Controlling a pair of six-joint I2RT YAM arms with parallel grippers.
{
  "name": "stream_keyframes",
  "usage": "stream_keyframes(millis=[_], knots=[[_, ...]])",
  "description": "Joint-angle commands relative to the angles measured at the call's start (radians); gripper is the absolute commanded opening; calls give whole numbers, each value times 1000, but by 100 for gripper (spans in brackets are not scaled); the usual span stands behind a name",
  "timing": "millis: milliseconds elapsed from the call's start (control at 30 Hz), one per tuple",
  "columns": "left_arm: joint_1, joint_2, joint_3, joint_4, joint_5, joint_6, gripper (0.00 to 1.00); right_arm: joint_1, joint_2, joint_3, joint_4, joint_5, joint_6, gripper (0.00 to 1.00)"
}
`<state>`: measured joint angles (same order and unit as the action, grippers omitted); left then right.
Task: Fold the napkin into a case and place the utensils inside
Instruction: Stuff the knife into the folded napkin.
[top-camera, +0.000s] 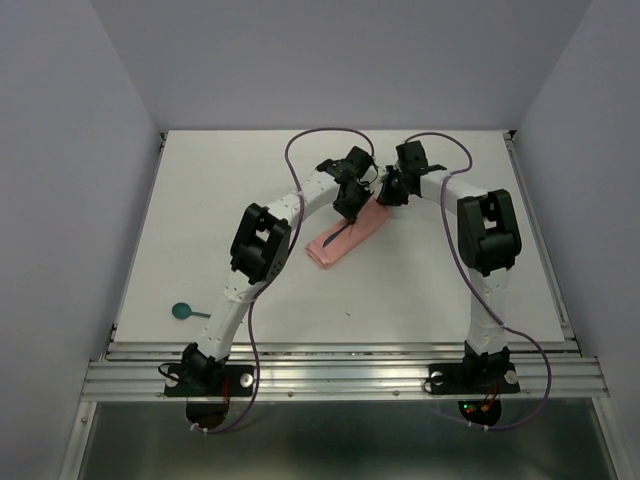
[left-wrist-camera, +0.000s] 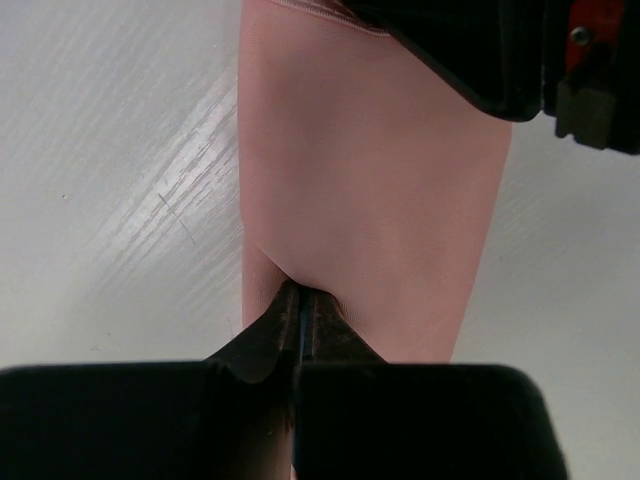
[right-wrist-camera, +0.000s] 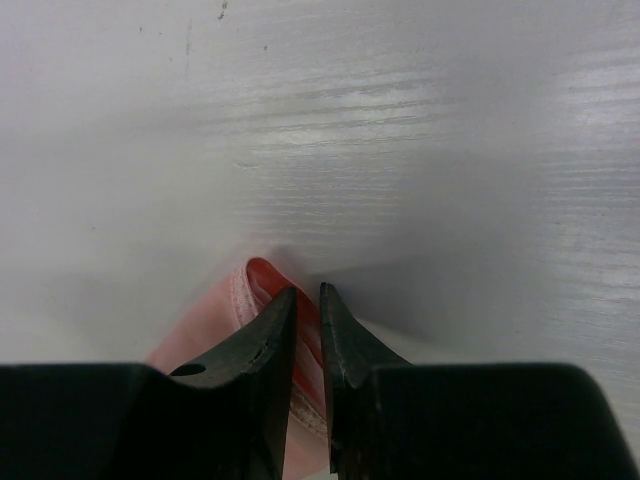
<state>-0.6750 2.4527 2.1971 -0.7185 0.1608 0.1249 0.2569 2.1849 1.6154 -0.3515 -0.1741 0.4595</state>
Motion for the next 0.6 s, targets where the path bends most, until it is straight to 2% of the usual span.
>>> stream_keyframes(millis=[0, 100, 333, 367, 467, 567], knots=[[-6, -46, 13, 24, -20, 19, 16, 16, -39, -31, -21, -10, -18, 22], [-6, -66, 4, 10, -38, 16, 26, 16, -43, -31, -21, -10, -18, 22], [-6, -139, -57, 5, -75, -7, 27, 16, -53, -35, -23, -5, -22, 22], [-6, -155, -74, 7, -78, -11, 35, 16, -54, -37, -23, -7, -22, 22], [-6, -170, -86, 4, -76, -13, 45, 16, -54, -37, -23, -7, -24, 22], [-5, -181, -102, -1, -79, -14, 46, 16, -53, -37, -24, -7, -24, 22]])
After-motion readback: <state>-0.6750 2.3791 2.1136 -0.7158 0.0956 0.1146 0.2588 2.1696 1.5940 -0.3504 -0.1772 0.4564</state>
